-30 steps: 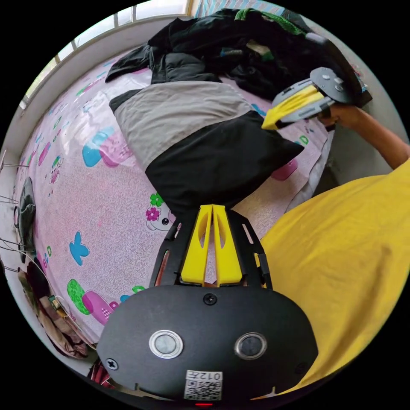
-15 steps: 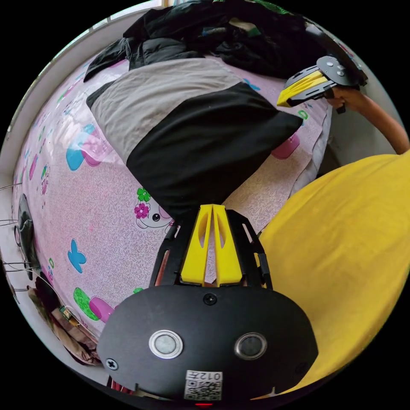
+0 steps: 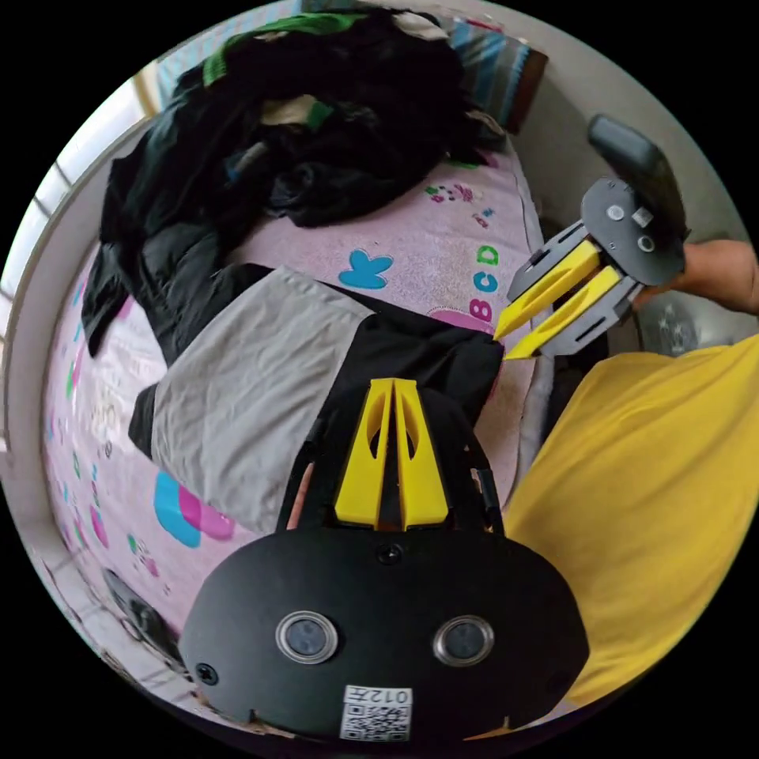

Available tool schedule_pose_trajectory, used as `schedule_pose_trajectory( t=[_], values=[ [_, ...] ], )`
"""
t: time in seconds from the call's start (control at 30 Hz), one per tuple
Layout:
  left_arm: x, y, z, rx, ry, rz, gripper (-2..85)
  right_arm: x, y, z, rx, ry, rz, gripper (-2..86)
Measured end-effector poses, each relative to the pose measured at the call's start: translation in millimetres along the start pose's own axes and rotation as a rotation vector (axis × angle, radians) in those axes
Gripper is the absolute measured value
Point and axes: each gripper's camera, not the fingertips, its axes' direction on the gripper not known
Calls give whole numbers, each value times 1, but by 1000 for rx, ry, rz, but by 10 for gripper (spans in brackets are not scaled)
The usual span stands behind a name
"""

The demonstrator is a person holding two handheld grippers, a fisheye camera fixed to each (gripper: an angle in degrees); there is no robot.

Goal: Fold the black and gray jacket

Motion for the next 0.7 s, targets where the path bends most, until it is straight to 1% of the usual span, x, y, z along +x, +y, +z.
schedule_pose_trajectory(
  t=[0.1,0.17,0.23,0.3,0.37,0.47,0.57,0.6,0.7],
  values=[
    [2,-24,13,-52,-24,55,-2,-1,21,18,6,-13,-24,52],
    [0,-34,20,-68,-42,57,-2,3,33,39,4,-70,8,51],
    [-3,-42,24,-78,-49,38,-2,4,40,55,5,-54,26,52],
    [-7,-53,29,-84,-51,8,-2,12,45,70,24,-75,99,55],
    [-8,-60,31,-91,-56,4,-2,30,56,90,49,-201,260,63],
    [-6,-71,33,-99,-64,9,-2,47,76,111,97,-279,404,71],
    [-6,-78,21,-39,-29,4,-2,63,99,126,200,-368,519,74],
    [-4,-81,16,-25,6,23,-2,66,103,129,219,-386,533,75],
    [2,-88,13,-20,26,97,-2,73,119,145,300,-424,571,80]
  ],
)
